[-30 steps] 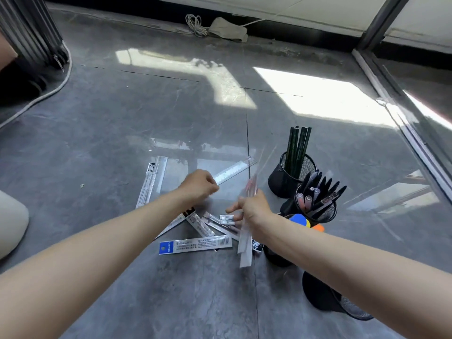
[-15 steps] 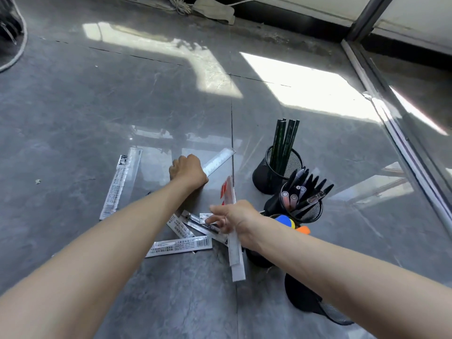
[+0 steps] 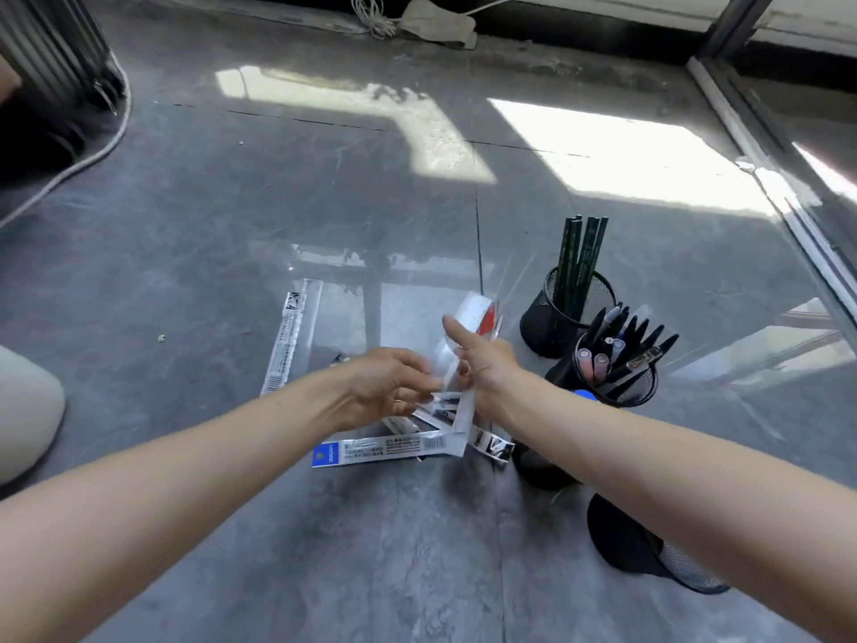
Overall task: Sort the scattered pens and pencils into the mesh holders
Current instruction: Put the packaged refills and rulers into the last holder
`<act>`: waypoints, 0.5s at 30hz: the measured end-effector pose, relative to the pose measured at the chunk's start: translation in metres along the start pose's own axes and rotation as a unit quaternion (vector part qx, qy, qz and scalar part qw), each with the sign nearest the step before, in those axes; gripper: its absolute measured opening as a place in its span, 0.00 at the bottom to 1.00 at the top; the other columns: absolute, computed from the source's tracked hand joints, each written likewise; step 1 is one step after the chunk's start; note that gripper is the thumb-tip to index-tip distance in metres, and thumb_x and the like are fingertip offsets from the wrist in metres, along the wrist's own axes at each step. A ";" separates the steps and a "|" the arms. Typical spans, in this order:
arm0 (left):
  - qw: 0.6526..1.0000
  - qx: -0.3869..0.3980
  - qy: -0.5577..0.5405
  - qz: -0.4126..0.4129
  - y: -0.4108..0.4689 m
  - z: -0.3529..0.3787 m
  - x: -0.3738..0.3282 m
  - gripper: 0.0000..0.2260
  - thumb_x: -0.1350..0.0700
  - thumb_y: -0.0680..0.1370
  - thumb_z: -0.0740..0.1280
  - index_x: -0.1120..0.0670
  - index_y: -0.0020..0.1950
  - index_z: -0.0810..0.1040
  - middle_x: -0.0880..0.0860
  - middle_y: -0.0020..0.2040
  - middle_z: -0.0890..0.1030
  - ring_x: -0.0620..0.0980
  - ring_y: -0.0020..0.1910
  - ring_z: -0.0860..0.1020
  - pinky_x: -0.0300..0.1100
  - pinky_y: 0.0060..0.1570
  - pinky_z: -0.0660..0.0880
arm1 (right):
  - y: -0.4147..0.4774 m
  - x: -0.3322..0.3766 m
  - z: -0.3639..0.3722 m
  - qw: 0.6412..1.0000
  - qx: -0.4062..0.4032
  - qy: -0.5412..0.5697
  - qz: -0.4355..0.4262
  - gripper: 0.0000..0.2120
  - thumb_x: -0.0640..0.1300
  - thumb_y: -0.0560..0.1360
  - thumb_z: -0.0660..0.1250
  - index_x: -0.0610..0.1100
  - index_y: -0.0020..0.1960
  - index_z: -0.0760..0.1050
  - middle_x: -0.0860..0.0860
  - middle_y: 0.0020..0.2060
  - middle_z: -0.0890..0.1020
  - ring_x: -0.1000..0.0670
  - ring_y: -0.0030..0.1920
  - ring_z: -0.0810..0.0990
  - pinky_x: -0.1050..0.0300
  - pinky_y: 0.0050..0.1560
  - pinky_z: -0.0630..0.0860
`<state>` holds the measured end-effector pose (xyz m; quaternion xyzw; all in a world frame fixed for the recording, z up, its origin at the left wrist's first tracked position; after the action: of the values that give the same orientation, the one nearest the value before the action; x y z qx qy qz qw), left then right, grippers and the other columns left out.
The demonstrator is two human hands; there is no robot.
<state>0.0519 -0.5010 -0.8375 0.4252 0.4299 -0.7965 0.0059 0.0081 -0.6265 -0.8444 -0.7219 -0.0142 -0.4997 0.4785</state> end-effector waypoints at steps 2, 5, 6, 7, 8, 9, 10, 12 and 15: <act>0.999 -0.007 0.049 0.006 -0.004 -0.016 0.003 0.06 0.62 0.75 0.68 0.56 0.41 0.73 0.53 0.33 0.78 0.46 0.31 0.74 0.35 0.29 0.69 | 0.000 0.001 0.010 0.999 0.030 -0.031 -0.002 0.07 0.39 0.72 0.70 0.40 0.41 0.71 0.47 0.30 0.74 0.55 0.22 0.66 0.64 0.21 0.61; 0.942 -0.238 0.229 0.063 0.000 -0.062 0.003 0.06 0.56 0.74 0.70 0.55 0.40 0.75 0.56 0.40 0.80 0.51 0.34 0.76 0.42 0.36 0.74 | -0.004 -0.004 0.018 0.997 0.056 -0.061 -0.006 0.05 0.35 0.72 0.64 0.39 0.38 0.71 0.45 0.28 0.75 0.54 0.20 0.68 0.62 0.24 0.64; 0.890 -0.336 0.300 0.067 -0.003 -0.077 0.001 0.05 0.56 0.73 0.70 0.54 0.41 0.75 0.57 0.45 0.80 0.55 0.40 0.77 0.45 0.42 0.74 | -0.007 -0.005 0.020 0.995 0.076 -0.058 0.000 0.05 0.35 0.73 0.62 0.38 0.38 0.71 0.44 0.28 0.76 0.54 0.20 0.70 0.62 0.24 0.67; 0.831 -0.412 0.369 0.054 -0.008 -0.089 0.000 0.06 0.55 0.72 0.70 0.54 0.44 0.75 0.56 0.50 0.79 0.57 0.47 0.77 0.46 0.47 0.73 | -0.011 -0.006 0.022 0.994 0.098 -0.052 0.009 0.04 0.34 0.74 0.61 0.37 0.40 0.70 0.43 0.29 0.78 0.53 0.20 0.74 0.62 0.24 0.71; 0.782 -0.455 0.426 0.032 -0.013 -0.095 -0.001 0.09 0.53 0.72 0.70 0.54 0.49 0.76 0.57 0.54 0.77 0.59 0.53 0.75 0.47 0.50 0.72 | -0.015 -0.007 0.022 0.992 0.116 -0.051 0.020 0.04 0.34 0.75 0.60 0.36 0.41 0.70 0.41 0.30 0.79 0.52 0.22 0.77 0.63 0.24 0.74; 0.750 -0.468 0.468 0.009 -0.014 -0.100 0.000 0.15 0.51 0.71 0.71 0.56 0.54 0.75 0.59 0.57 0.75 0.60 0.57 0.73 0.48 0.53 0.71 | -0.018 -0.008 0.022 0.990 0.126 -0.055 0.032 0.04 0.33 0.75 0.60 0.35 0.41 0.69 0.41 0.29 0.79 0.51 0.22 0.78 0.63 0.24 0.75; 0.735 -0.471 0.488 -0.009 -0.014 -0.101 0.001 0.22 0.49 0.70 0.73 0.58 0.59 0.74 0.60 0.60 0.73 0.60 0.60 0.71 0.49 0.56 0.70 | -0.020 -0.008 0.021 0.989 0.128 -0.061 0.041 0.04 0.33 0.74 0.60 0.35 0.40 0.69 0.43 0.26 0.78 0.51 0.21 0.76 0.63 0.23 0.73; 0.738 -0.486 0.467 -0.035 -0.012 -0.100 0.003 0.32 0.47 0.69 0.74 0.61 0.65 0.68 0.62 0.65 0.69 0.60 0.65 0.67 0.50 0.62 0.66 | -0.018 -0.010 0.017 0.988 0.120 -0.079 0.048 0.06 0.32 0.72 0.62 0.38 0.37 0.68 0.47 0.21 0.72 0.52 0.20 0.67 0.65 0.22 0.64; 0.763 -0.519 0.381 -0.058 -0.005 -0.095 0.006 0.33 0.52 0.71 0.74 0.64 0.68 0.62 0.63 0.68 0.64 0.60 0.67 0.63 0.50 0.65 0.62 | -0.014 -0.010 0.011 0.985 0.114 -0.123 0.036 0.07 0.36 0.73 0.67 0.40 0.40 0.69 0.47 0.27 0.70 0.52 0.24 0.63 0.66 0.21 0.62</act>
<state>0.1101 -0.4296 -0.8639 0.6001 0.7682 -0.2226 0.0149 0.0040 -0.6067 -0.8423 -0.7187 -0.1043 -0.3844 0.5699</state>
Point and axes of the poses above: each hand's wrist, its own y-axis towards the middle knuckle, its own z-axis out of the palm, x = y × z, the point moved 3 cm from there along y, towards the middle knuckle
